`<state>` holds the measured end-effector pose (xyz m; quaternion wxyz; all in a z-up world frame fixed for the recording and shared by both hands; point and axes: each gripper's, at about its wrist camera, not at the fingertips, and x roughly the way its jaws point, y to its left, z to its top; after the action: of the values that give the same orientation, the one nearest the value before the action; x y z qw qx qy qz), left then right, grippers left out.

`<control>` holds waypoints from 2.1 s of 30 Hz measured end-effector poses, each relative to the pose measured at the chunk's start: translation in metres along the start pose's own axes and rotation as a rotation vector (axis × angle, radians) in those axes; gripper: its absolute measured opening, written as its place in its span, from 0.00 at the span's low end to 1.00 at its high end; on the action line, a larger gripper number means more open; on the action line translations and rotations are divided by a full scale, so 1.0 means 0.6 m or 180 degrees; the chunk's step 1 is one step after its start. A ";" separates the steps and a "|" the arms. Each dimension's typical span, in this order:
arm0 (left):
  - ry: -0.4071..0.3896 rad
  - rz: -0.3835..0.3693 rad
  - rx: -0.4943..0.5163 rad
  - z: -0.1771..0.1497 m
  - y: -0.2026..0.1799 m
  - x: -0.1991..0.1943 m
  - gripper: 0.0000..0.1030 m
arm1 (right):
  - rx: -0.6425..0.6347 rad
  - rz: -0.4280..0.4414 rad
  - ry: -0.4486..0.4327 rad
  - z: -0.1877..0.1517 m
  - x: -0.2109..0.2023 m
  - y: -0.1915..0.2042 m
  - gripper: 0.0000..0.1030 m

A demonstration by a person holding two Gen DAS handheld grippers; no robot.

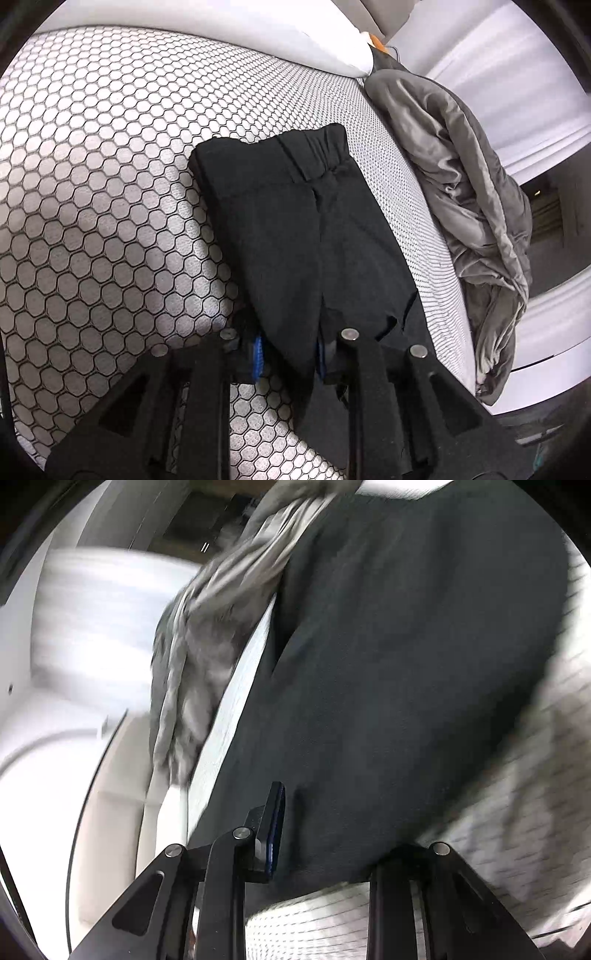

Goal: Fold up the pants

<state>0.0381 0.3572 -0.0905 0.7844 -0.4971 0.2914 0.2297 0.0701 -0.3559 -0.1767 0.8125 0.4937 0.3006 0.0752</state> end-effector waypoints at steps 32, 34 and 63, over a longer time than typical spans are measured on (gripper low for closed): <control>-0.0657 0.0501 0.1094 -0.033 -0.078 -0.122 0.51 | -0.0933 -0.1429 -0.1247 0.164 -0.214 -0.003 0.50; -0.0605 0.0358 0.1415 -0.060 -0.118 -0.118 0.57 | -0.1164 -0.1315 -0.1110 0.153 -0.198 0.027 0.51; 0.0823 0.0186 0.3499 -0.370 -0.421 0.168 0.99 | -0.2948 -0.2770 0.0119 0.125 0.217 0.177 0.97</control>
<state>0.2242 0.0602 -0.0710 0.8791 -0.0313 0.4755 0.0031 0.2359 -0.3050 -0.1159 0.8927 -0.0776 0.4242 -0.1311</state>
